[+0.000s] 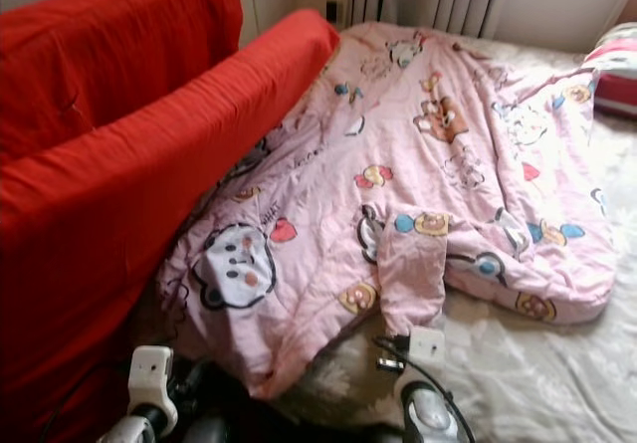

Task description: Clean up the room

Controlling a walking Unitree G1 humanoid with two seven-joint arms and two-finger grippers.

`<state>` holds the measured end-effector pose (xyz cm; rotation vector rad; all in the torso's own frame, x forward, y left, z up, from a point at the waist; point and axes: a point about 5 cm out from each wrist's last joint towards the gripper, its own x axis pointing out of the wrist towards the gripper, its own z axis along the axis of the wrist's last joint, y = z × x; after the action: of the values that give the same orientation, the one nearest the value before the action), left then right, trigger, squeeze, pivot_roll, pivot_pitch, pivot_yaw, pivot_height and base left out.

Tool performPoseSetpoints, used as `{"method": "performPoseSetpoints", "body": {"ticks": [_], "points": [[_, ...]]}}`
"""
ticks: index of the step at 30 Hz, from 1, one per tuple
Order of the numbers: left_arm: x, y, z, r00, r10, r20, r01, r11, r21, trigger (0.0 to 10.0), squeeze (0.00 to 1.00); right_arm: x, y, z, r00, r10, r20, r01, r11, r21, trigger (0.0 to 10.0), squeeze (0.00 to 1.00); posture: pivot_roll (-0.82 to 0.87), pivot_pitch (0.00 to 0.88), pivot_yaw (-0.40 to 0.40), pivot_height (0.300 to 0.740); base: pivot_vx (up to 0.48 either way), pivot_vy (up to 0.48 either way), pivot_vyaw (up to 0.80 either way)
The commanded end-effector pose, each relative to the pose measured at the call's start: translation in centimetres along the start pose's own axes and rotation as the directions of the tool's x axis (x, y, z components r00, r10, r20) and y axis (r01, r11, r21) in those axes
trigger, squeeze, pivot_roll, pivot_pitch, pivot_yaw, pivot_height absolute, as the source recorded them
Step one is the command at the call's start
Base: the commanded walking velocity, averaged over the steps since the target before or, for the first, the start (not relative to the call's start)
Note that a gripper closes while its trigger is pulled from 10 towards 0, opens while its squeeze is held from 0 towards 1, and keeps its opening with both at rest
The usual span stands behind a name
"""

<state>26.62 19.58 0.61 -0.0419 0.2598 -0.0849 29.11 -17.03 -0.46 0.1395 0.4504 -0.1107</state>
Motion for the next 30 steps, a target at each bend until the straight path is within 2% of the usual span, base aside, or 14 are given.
{"method": "performPoseSetpoints", "body": {"ticks": [1, 4, 9, 27, 30], "points": [[-0.5, 0.2, -0.9, 0.999, 0.023, -0.031, -0.024, 1.0, -0.011, 10.0, 0.0, -0.3, -0.4, -0.2, 1.0, -0.016, 0.026, 0.016, 1.0, 0.014, 10.0, 0.0, 0.01, 0.153, -0.01, 0.614, 0.0, 0.0, 0.0], [-0.4, 0.3, -1.0, 0.999, 0.032, -0.031, -0.032, 0.999, -0.013, 10.0, 0.0, -0.3, -0.4, -0.1, 0.999, -0.018, 0.034, 0.018, 1.0, 0.004, 10.0, 0.0, 0.02, 0.159, -0.012, 0.614, 0.0, 0.0, 0.0], [-0.4, 0.4, -0.9, 0.999, 0.034, -0.027, -0.035, 0.999, -0.013, 10.0, 0.0, -0.3, 0.4, 0.1, 0.997, 0.039, 0.065, -0.042, 0.998, 0.042, 10.0, 0.0, 0.02, 0.166, -0.011, 0.614, 0.0, 0.0, 0.0], [-0.7, 1.3, -1.3, 0.997, 0.059, -0.05, -0.06, 0.998, -0.009, 10.0, 0.0, -0.2, 0.4, 0.6, 0.996, 0.022, 0.087, -0.026, 0.999, 0.043, 10.0, 0.0, 0.02, 0.181, -0.008, 0.699, 0.0, 0.0, 0.0], [-1.0, 1.6, -2.0, 0.994, 0.074, -0.086, -0.075, 0.997, -0.012, 10.0, 0.0, -0.1, 0.4, 0.7, 0.996, 0.019, 0.089, -0.023, 0.999, 0.043, 10.0, 0.0, 0.02, 0.182, -0.008, 0.714, 0.0, 0.0, 0.0]]}}
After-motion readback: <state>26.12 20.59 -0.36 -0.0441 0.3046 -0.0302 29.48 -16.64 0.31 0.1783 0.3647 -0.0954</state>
